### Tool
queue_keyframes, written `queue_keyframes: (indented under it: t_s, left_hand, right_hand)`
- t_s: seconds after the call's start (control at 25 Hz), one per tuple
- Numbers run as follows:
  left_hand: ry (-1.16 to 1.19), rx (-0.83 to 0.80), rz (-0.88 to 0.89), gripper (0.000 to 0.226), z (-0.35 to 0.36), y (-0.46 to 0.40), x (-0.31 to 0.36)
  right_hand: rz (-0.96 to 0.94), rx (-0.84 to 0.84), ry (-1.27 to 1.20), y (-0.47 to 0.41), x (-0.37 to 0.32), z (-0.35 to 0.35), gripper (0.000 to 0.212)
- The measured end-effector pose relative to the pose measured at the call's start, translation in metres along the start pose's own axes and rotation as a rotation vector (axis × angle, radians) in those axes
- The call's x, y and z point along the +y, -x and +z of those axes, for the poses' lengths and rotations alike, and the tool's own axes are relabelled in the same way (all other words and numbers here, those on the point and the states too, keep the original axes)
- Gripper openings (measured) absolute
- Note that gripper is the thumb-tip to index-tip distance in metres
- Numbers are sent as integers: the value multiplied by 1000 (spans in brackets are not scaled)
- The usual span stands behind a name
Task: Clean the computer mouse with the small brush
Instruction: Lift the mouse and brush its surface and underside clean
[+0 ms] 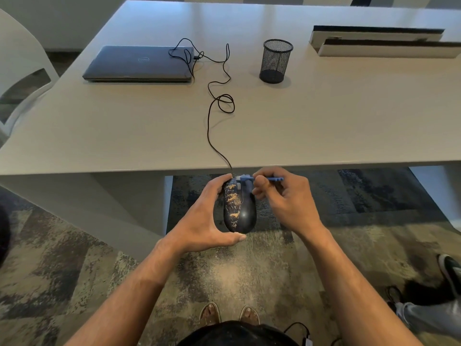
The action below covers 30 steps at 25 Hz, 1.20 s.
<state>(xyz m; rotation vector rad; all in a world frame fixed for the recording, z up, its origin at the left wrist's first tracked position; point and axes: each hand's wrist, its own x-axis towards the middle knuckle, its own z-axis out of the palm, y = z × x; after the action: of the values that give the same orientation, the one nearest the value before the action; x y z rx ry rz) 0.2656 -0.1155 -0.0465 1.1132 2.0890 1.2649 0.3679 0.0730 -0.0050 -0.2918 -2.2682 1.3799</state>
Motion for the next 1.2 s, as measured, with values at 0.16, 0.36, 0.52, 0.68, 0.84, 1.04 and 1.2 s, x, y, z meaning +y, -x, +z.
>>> queue_keyframes:
  t_s: [0.16,0.36,0.52,0.68,0.84,1.04,1.2]
  left_hand:
    - [-11,-3,-4,118,-1,0,-3]
    - [-14,-3,-16,118,-1,-2,-6]
    - [-15,-13,-19,119,1,-6,-7]
    - [-7,-3,-19,117,3,-8,-8]
    - [-11,3,-11,118,4,-11,-8]
    - [-3,-7,-9,119,3,-8,-8]
    - [-2,-28,-2,120,4,-5,-7]
  right_hand:
    - [2,20,4,10,1,-4,13]
    - [29,72,-28,35,-5,-4,10]
    - [-7,72,-16,53,-10,-6,17]
    - [-29,25,-14,65,-13,-2,21]
    - [78,79,-195,57,-16,-8,16]
    - [288,228,-490,33,-12,-18,30]
    - [437,230,-632,11,-4,-13,37]
